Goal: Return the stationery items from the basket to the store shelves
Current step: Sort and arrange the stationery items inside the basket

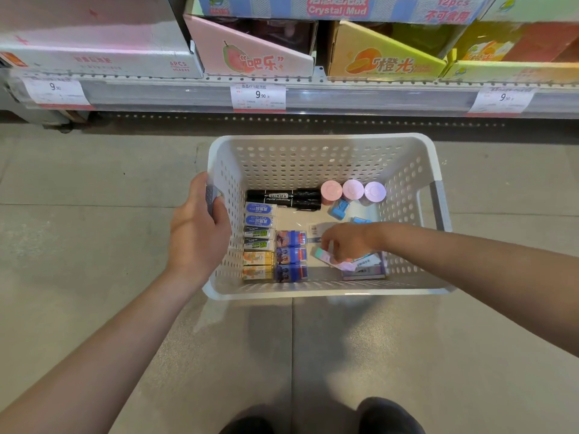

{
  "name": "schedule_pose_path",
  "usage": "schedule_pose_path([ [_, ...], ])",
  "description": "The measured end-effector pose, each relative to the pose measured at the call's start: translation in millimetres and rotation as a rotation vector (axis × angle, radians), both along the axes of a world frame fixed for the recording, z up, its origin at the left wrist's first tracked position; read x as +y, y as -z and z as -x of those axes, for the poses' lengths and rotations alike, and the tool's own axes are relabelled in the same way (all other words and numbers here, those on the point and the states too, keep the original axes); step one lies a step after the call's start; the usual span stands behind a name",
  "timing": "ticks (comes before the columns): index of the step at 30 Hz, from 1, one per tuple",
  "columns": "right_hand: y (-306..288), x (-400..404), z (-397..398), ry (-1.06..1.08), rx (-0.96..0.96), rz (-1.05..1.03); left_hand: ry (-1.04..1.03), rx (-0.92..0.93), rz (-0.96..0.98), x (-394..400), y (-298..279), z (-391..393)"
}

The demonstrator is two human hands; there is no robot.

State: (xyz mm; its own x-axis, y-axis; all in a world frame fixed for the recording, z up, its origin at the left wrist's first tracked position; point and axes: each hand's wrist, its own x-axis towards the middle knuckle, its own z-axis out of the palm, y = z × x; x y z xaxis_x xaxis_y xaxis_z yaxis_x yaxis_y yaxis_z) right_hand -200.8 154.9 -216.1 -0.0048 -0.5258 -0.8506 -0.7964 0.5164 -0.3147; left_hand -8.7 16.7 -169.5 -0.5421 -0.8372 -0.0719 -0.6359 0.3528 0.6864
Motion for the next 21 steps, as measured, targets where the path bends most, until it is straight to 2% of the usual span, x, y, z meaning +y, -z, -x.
schedule_pose_path([
  [4,0,-1,4,0.228,-0.166,-0.055,0.010,0.009,-0.008,0,-1,0],
  [7,7,1,1,0.375,-0.180,0.000,0.012,0.009,0.002,0,-2,0],
  [11,18,1,-6,0.390,-0.103,0.160,0.013,0.015,-0.002,0,-2,0],
  [21,33,-4,-15,0.283,0.050,0.344,0.012,0.012,-0.014,3,-10,1],
])
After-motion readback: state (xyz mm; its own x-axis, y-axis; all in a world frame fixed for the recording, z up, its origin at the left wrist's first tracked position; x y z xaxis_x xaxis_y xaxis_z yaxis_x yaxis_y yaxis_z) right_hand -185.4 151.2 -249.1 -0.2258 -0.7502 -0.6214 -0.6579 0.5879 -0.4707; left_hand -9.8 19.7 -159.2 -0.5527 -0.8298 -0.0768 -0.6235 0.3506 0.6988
